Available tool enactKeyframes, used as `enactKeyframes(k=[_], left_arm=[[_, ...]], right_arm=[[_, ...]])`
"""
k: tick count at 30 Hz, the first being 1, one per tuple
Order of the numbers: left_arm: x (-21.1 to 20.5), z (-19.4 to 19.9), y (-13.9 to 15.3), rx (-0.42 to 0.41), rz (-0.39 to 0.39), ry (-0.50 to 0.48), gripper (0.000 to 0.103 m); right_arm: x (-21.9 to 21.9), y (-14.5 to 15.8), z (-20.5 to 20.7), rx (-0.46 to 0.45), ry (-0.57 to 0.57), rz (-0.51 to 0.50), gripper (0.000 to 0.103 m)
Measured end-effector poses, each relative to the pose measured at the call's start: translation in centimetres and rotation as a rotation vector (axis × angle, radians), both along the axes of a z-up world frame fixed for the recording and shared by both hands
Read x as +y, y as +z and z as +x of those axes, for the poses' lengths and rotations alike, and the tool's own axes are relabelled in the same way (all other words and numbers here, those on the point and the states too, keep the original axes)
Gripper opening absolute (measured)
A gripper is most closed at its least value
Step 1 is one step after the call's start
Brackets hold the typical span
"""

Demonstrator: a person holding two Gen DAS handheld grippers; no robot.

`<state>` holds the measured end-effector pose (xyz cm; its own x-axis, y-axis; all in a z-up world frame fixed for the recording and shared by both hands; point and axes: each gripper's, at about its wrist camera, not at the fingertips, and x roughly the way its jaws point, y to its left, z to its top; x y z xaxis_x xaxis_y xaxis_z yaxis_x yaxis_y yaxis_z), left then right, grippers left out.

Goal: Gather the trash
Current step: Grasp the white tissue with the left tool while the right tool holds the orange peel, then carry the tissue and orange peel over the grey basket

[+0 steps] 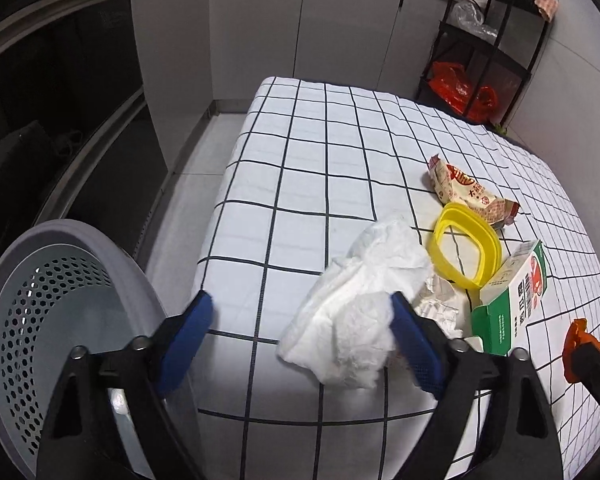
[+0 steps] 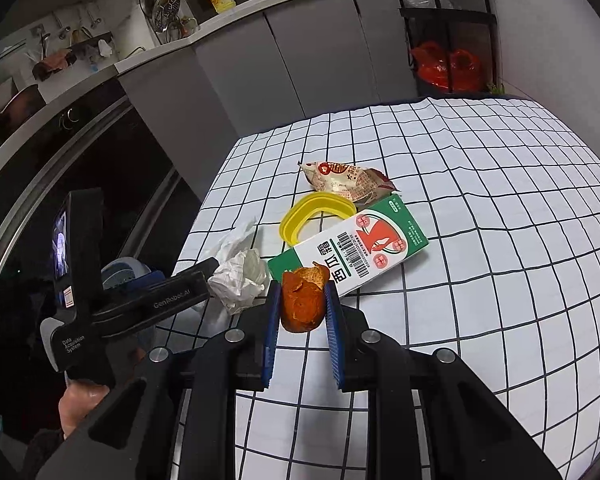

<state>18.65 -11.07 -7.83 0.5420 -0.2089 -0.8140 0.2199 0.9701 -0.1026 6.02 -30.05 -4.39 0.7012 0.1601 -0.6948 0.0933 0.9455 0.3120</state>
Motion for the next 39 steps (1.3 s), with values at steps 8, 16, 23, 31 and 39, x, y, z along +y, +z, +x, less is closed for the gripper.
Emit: enactKeyframes(k=[8, 16, 23, 31, 39], left_arm=[[-0.4, -0.3, 0.0, 0.011, -0.012, -0.039, 0.036], [-0.2, -0.9, 0.9, -0.025, -0.017, -0.056, 0.013], [0.7, -1.8, 2.4, -0.077, -0.018, -0.039, 0.013], [2.8, -3.3, 4.7, -0.157, -0.020, 0.002, 0.013], [4.9, -5.4, 6.7, -0.225, 0.004, 0.016, 0.013]], right_arm=[[0.0, 0.0, -0.1, -0.003, 0.004, -0.003, 0.021], [0.2, 0.0, -0.1, -0.006, 0.009, -0.007, 0.021], [0.2, 0.1, -0.3, -0.016, 0.013, -0.004, 0.021], [0.8, 0.3, -0.3, -0.032, 0.026, -0.001, 0.021], [2.8, 0.7, -0.1, -0.051, 0.056, -0.001, 0.021]])
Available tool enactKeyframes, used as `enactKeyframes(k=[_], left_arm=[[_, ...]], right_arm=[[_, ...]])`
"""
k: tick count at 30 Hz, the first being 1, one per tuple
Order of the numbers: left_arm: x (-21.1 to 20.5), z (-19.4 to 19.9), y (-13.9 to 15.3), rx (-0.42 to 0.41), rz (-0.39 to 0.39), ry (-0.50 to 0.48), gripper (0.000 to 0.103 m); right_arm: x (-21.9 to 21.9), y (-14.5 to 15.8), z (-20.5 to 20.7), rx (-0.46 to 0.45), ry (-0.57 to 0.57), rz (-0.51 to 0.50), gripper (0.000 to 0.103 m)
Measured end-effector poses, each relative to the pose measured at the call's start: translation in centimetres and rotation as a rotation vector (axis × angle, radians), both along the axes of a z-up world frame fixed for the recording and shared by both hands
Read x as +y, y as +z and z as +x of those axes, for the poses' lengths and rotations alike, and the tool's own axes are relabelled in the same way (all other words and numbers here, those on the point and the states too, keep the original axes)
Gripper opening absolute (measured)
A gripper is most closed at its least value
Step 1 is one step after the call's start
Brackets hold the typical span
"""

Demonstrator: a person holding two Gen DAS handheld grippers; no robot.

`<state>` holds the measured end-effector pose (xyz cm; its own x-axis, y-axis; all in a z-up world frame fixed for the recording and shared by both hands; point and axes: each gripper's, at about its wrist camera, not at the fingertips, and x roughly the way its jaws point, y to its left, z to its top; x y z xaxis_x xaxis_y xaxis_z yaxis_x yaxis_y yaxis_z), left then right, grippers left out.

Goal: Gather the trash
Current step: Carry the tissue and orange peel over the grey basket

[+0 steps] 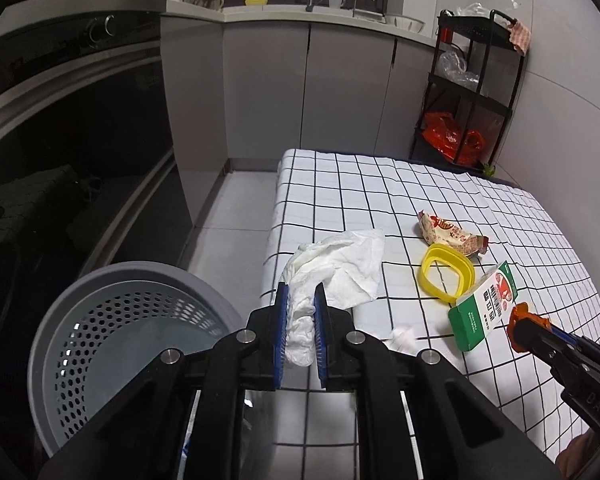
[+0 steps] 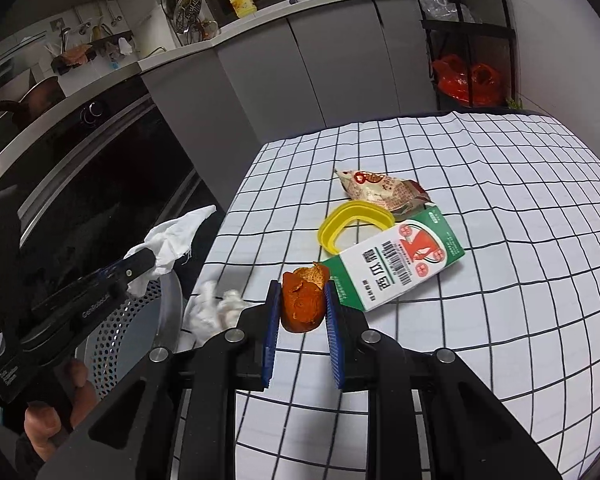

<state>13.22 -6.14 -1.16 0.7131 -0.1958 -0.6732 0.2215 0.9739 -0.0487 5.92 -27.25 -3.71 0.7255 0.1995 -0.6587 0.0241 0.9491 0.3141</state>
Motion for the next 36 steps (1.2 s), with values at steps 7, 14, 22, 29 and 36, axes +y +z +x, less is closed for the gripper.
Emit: enactKeyframes(k=[7, 14, 22, 29, 36], left_arm=[[3.6, -2.4, 0.5, -0.022, 0.024, 0.044, 0.013], [8.2, -4.7, 1.0, -0.051, 0.063, 0.136, 0.013], [12.4, -6.6, -0.1, -0.013, 0.098, 0.210, 0.013], [15.1, -6.8, -0.8, 0.018, 0.104, 0.256, 0.013], [16.2, -6.6, -1.3, 0.052, 0.085, 0.270, 0.013]], right_arm=[[2.9, 0.3, 0.4, -0.016, 0.050, 0.007, 0.021], [7.7, 0.5, 0.8, -0.031, 0.143, 0.019, 0.021], [13.9, 0.0, 1.1, -0.032, 0.256, 0.025, 0.022], [17.8, -0.9, 1.7, -0.014, 0.328, 0.021, 0.023], [19.8, -1.9, 3.0, 0.012, 0.378, -0.005, 0.023]])
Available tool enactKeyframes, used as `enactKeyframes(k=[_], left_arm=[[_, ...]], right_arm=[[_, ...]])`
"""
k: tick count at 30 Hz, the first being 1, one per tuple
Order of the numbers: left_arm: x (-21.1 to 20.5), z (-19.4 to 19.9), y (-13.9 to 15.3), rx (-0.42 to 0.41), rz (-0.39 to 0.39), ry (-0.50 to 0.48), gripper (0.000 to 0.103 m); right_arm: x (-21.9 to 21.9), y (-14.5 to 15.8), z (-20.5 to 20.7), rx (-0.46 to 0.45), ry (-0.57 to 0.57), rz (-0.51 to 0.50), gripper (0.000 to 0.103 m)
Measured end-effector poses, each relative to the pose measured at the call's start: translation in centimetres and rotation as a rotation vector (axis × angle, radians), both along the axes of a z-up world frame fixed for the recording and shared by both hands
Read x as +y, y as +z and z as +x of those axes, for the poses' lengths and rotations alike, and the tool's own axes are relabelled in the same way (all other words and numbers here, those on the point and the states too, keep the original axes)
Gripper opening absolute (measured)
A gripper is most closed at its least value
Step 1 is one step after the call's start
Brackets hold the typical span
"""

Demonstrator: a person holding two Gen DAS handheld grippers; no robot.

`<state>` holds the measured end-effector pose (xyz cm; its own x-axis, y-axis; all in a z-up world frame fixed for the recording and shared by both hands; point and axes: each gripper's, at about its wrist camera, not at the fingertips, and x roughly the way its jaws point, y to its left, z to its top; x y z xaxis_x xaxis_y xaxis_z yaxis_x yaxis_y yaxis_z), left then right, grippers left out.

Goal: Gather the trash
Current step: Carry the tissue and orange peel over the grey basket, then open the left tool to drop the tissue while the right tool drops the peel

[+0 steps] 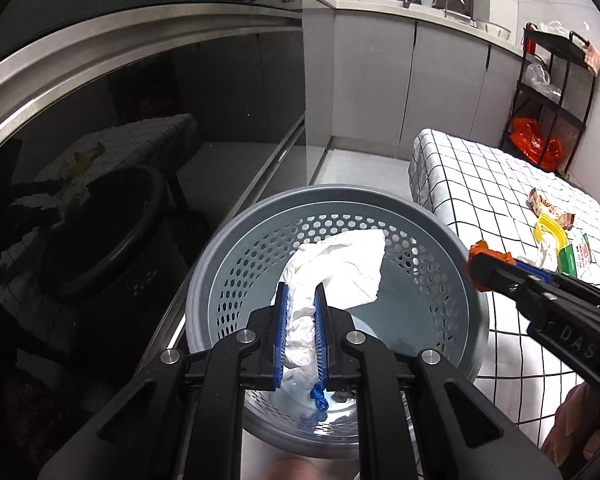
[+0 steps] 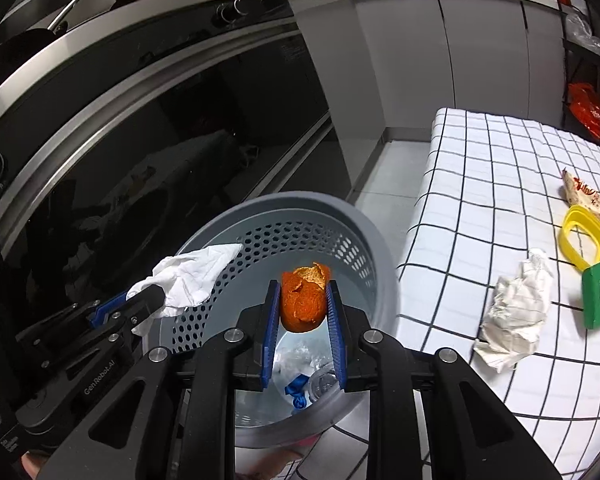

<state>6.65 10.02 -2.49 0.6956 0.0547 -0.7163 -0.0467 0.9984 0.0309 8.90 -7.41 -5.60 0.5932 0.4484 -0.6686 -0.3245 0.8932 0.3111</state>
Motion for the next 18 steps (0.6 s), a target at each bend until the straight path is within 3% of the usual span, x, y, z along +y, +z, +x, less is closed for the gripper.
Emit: enactKeyframes(k=[7, 9, 10, 11, 12, 13, 14, 18], left_arm=[[0.0, 0.0, 0.0, 0.006, -0.006, 0.001, 0.016], [0.2, 0.0, 0.0, 0.012, -0.011, 0.002, 0.016], [0.2, 0.0, 0.0, 0.015, -0.014, 0.003, 0.021], [0.3, 0.0, 0.0, 0.016, -0.014, 0.007, 0.034], [0.4, 0.0, 0.1, 0.013, -0.018, 0.009, 0.040], [0.5, -0.1, 0.2, 0.007, -0.021, 0.012, 0.049], [0.6, -0.2, 0.4, -0.006, -0.023, 0.016, 0.052], [0.5, -0.3, 0.5, -0.011, -0.019, 0.018, 0.052]], right_arm=[[-0.1, -0.4, 0.3, 0.015, -0.003, 0.021, 0.024], [-0.3, -0.4, 0.3, 0.017, -0.003, 0.029, 0.034], [-0.3, -0.3, 0.3, 0.017, 0.000, 0.034, 0.041], [-0.4, -0.2, 0.2, 0.019, 0.007, 0.035, 0.056], [-0.6, -0.1, 0.1, 0.008, 0.002, 0.037, 0.060], [-0.6, 0.0, 0.0, -0.004, -0.001, 0.037, 0.060], [-0.6, 0.1, 0.0, -0.007, 0.000, 0.039, 0.060], [-0.9, 0.1, -0.1, -0.001, -0.007, 0.046, 0.060]])
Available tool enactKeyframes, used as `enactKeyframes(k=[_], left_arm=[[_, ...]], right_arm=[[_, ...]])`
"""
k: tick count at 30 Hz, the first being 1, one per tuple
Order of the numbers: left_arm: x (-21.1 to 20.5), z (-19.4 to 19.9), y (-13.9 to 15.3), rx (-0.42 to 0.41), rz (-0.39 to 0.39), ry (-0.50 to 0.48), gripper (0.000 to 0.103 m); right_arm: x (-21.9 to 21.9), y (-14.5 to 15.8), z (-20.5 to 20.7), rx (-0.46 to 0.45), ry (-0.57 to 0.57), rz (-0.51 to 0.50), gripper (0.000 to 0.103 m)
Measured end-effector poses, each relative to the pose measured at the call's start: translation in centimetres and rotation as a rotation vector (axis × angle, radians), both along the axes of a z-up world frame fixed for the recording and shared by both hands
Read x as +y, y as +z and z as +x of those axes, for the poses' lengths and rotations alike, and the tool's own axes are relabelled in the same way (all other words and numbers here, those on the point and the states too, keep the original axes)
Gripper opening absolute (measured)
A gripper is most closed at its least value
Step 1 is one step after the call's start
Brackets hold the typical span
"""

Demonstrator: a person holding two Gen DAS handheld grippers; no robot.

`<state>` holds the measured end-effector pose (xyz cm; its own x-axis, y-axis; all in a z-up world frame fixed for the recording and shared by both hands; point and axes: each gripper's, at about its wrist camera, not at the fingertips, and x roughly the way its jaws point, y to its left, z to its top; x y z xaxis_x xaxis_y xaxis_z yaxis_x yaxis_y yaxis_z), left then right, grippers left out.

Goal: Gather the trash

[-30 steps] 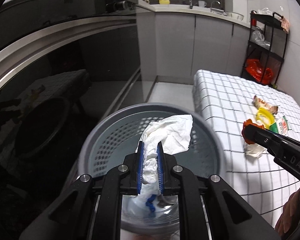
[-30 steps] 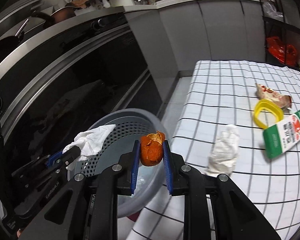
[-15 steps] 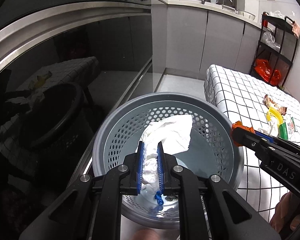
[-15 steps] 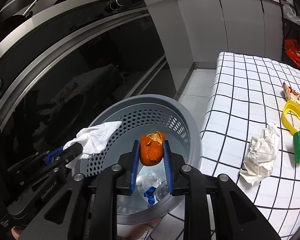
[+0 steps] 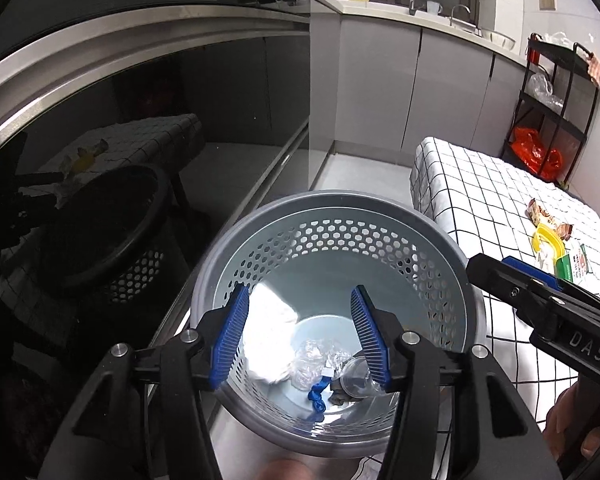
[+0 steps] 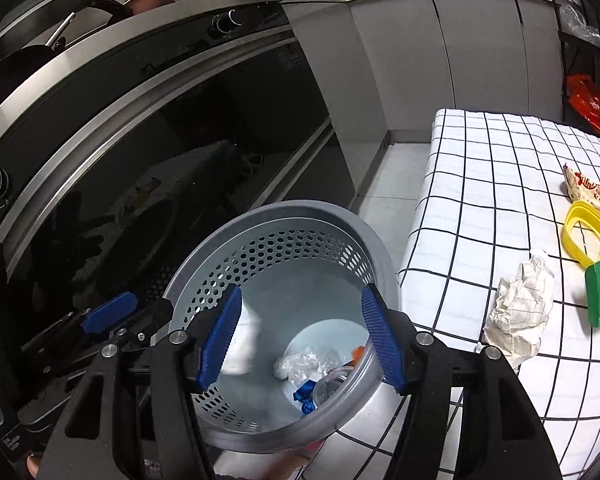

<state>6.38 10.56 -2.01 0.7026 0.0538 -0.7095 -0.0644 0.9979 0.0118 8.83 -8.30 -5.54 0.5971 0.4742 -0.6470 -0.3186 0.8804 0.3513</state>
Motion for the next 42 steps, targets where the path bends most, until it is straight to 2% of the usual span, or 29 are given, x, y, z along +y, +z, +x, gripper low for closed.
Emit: enactKeyframes(k=[21, 42], left_arm=[[0.4, 0.0, 0.1, -0.014, 0.002, 0.017, 0.061], [-2.0, -0.3, 0.2, -0.041, 0.020, -0.023, 0.072]], right_arm=[[-0.1, 0.1, -0.5, -0.012, -0.011, -0.045, 0.060], [-4.7, 0.9, -1.6, -0.051, -0.117, -0.085, 0.067]])
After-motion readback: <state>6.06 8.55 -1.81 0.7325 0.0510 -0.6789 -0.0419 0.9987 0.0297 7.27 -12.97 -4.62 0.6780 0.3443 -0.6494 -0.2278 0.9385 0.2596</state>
